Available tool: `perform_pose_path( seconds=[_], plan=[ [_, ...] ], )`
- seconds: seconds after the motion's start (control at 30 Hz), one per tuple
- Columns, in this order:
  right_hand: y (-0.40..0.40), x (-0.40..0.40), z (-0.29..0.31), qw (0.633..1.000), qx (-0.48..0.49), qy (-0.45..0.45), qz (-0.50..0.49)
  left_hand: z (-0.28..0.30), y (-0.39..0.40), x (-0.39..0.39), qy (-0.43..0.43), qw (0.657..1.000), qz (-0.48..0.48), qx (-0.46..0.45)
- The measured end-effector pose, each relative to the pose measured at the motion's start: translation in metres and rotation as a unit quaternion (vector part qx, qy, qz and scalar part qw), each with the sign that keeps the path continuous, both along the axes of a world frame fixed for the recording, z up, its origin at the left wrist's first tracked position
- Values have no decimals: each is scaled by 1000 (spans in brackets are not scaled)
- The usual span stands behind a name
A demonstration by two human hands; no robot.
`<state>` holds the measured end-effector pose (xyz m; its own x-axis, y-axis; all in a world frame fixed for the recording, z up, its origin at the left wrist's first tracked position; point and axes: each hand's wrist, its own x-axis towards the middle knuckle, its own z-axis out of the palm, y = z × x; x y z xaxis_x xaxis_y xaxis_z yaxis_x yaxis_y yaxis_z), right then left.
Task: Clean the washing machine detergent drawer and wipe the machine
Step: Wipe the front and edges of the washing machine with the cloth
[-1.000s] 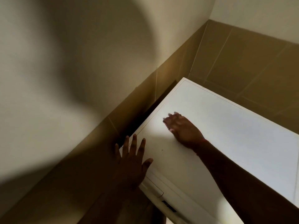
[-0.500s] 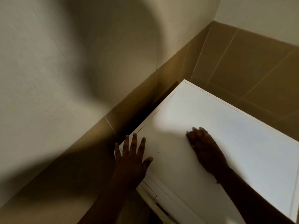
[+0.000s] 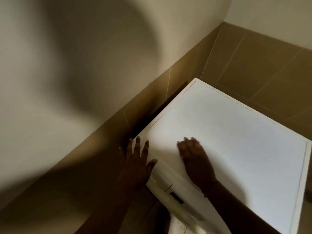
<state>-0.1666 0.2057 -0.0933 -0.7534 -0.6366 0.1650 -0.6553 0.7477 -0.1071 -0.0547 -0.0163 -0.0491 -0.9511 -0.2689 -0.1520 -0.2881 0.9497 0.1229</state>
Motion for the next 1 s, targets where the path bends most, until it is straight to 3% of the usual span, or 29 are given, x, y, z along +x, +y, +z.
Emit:
perform_pose_path(
  seconds=[0.03, 0.07, 0.17, 0.2, 0.3, 0.43, 0.47, 0.57, 0.73, 0.87, 1.0],
  plan=[
    [-4, 10, 0, 996, 29, 1, 88, 0, -4, 9, 3, 1000, 4, 6],
    [-7, 14, 2, 992, 44, -9, 117, -1, -10, 20, 3, 1000, 11, 12],
    [-21, 21, 6, 997, -21, -28, -72, 3, -26, 51, 5, 999, 41, 27],
    [-34, 34, 5, 996, -13, -36, -85, 5, -31, 62, 5, 998, 53, 28],
    [-61, 68, -1, 989, 67, -42, 126, 7, -46, 92, -9, 997, 65, 28],
    [-79, 65, 11, 995, -9, -93, -41, 4, -61, 129, -6, 996, 84, 36],
    [-86, 71, 12, 996, 4, -80, -28, 2, -62, 136, -4, 996, 85, 39],
    [-102, 83, 13, 987, 71, -46, 134, -4, -64, 155, -4, 995, 90, 46],
    [-141, 56, 13, 994, 68, -44, 74, -9, -61, 171, 0, 994, 94, 56],
    [-182, 37, 14, 982, 101, -29, 157, -18, -50, 175, -3, 991, 111, 73],
    [-183, 35, 16, 954, 147, 45, 257, -28, -35, 169, -20, 984, 139, 109]
  ],
)
